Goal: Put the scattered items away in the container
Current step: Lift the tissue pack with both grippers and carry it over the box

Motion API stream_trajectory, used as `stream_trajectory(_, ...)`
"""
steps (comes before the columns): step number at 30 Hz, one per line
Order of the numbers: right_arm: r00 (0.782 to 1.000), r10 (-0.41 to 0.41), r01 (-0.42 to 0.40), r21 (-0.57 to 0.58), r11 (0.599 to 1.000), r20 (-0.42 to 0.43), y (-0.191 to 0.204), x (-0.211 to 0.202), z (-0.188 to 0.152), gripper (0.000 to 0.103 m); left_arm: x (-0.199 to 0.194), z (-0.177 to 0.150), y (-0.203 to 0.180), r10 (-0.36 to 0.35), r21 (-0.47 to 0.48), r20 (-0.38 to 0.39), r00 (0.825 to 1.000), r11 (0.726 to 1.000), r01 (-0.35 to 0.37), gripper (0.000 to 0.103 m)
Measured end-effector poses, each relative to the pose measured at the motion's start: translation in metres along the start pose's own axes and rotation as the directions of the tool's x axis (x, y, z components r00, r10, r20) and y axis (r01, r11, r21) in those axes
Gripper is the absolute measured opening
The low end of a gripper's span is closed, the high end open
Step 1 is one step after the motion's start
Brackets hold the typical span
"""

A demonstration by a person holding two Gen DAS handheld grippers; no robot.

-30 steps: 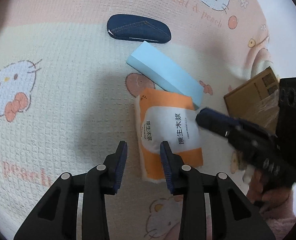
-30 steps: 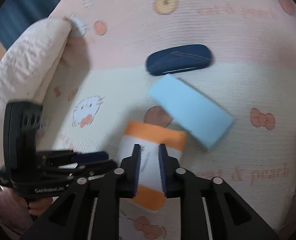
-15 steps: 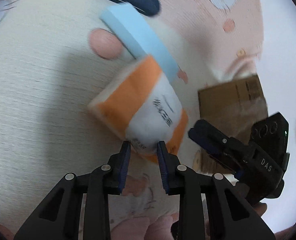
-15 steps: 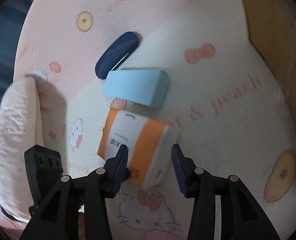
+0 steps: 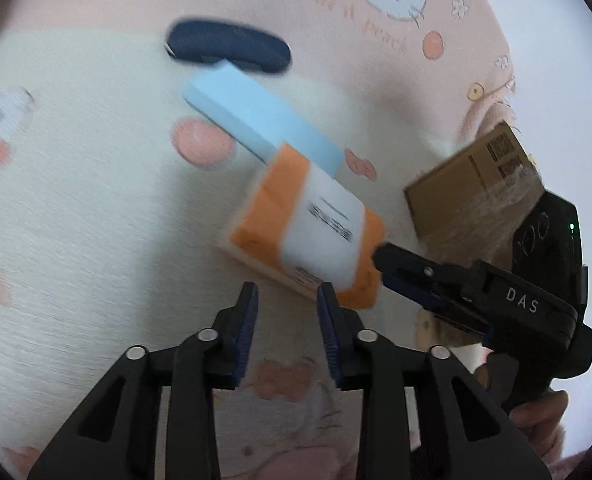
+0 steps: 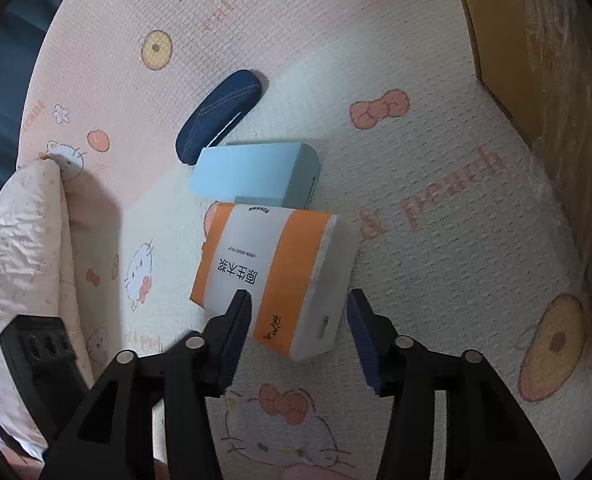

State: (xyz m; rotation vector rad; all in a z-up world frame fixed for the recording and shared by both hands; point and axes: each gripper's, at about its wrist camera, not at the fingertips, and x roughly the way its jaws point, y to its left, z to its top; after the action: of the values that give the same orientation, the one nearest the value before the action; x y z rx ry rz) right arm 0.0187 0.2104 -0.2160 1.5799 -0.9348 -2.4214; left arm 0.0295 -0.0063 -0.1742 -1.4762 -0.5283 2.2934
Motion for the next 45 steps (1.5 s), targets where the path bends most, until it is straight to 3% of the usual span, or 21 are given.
stream_trajectory(4,1.000,-0.006,0.006,-0.013,1.000,0.008,0.003,0.000,0.000,0.058,-0.006,0.017,0.007,0.047,0.033,0.065,0.997,0.998,-0.049,0.051)
stream_trajectory(7,1.000,-0.002,0.002,-0.020,1.000,0.006,0.004,0.002,-0.001,0.058,0.007,0.031,0.010,0.019,0.030,0.012,1.000,0.999,-0.019,0.054)
stream_trajectory(10,1.000,0.008,-0.007,-0.017,1.000,0.015,0.003,0.004,0.001,0.058,0.019,0.043,0.014,-0.023,0.026,-0.027,0.999,0.999,0.024,0.054)
stream_trajectory(14,0.998,0.051,-0.051,-0.014,0.999,0.037,0.002,0.010,0.004,0.058,0.028,0.052,0.005,-0.046,0.088,-0.030,0.998,0.995,0.049,0.055)
stream_trajectory(22,0.998,0.043,-0.041,-0.031,0.999,0.047,0.000,0.021,0.008,0.057,0.044,0.052,-0.003,-0.024,0.157,-0.063,0.998,0.987,0.034,0.051)
stream_trajectory(27,0.997,-0.006,0.015,-0.128,0.992,0.070,0.014,0.016,0.005,0.045,0.039,0.046,-0.010,0.002,0.211,-0.063,0.998,0.977,0.012,0.049)
stream_trajectory(33,0.987,-0.029,0.067,-0.238,0.969,0.160,0.040,-0.018,0.009,0.045,0.009,0.052,-0.020,-0.043,0.173,0.003,0.999,0.984,0.041,0.046)
stream_trajectory(40,0.958,-0.011,0.099,-0.295,0.950,0.286,0.061,-0.075,0.025,0.045,-0.029,0.072,-0.060,-0.099,0.223,0.110,0.989,0.972,0.072,0.046)
stream_trajectory(45,0.933,-0.026,0.142,-0.303,0.942,0.358,0.065,-0.114,0.032,0.045,-0.044,0.082,-0.097,-0.152,0.284,0.140,0.978,0.953,0.107,0.046)
